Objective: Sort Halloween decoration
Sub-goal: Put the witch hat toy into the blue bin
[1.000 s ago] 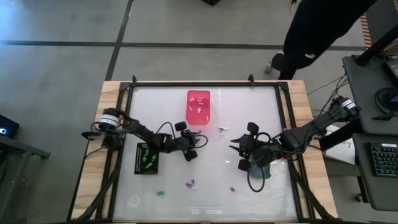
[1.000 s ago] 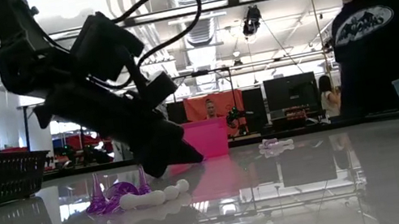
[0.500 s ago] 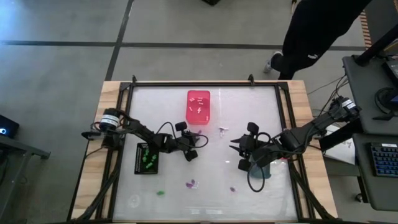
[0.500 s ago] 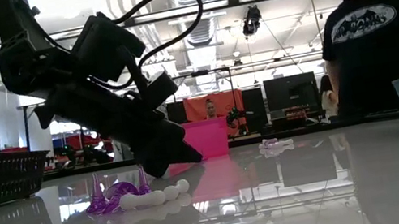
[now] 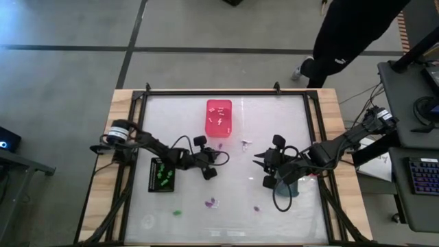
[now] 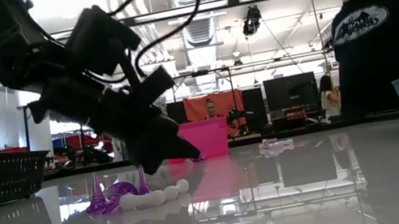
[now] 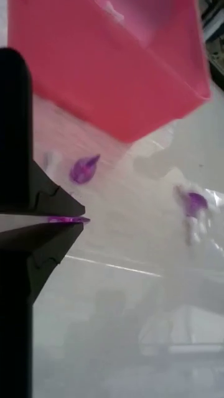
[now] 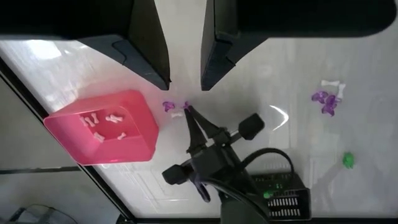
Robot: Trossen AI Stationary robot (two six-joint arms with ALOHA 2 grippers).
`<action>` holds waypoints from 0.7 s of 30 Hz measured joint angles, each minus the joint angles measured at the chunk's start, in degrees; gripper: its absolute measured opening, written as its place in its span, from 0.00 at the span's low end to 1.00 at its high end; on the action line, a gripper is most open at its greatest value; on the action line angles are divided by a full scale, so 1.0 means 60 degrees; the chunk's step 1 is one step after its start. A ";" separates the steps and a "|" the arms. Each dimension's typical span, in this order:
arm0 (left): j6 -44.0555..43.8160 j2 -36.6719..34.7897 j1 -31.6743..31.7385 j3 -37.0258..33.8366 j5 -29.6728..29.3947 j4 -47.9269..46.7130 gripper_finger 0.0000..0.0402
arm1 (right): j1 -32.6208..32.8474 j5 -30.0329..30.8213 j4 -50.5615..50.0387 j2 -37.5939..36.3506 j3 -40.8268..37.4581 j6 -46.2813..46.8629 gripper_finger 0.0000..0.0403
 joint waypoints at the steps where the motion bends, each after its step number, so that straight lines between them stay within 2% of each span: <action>1: 0.0011 -0.0104 -0.0061 0.0000 0.0004 -0.0057 0.00 | -0.0003 0.0000 0.0004 0.0000 0.0000 0.0000 0.20; 6: 0.0022 -0.0517 -0.0373 -0.0009 0.0018 -0.0172 0.00 | 0.0001 -0.0013 0.0096 0.0000 -0.0042 -0.0002 0.20; 10: 0.0018 -0.0940 -0.0557 -0.0011 0.0492 -0.0109 0.00 | 0.0001 -0.0015 0.0696 0.0000 -0.0393 -0.0208 0.20; 16: 0.0258 -0.1628 -0.0686 -0.0011 0.1140 0.0149 0.00 | 0.0001 -0.0024 0.2314 0.0000 -0.1218 -0.1039 0.20; 21: 0.0424 -0.2429 -0.0866 -0.0011 0.1219 0.0251 0.00 | 0.0001 -0.0046 0.4159 0.0000 -0.1974 -0.2393 0.20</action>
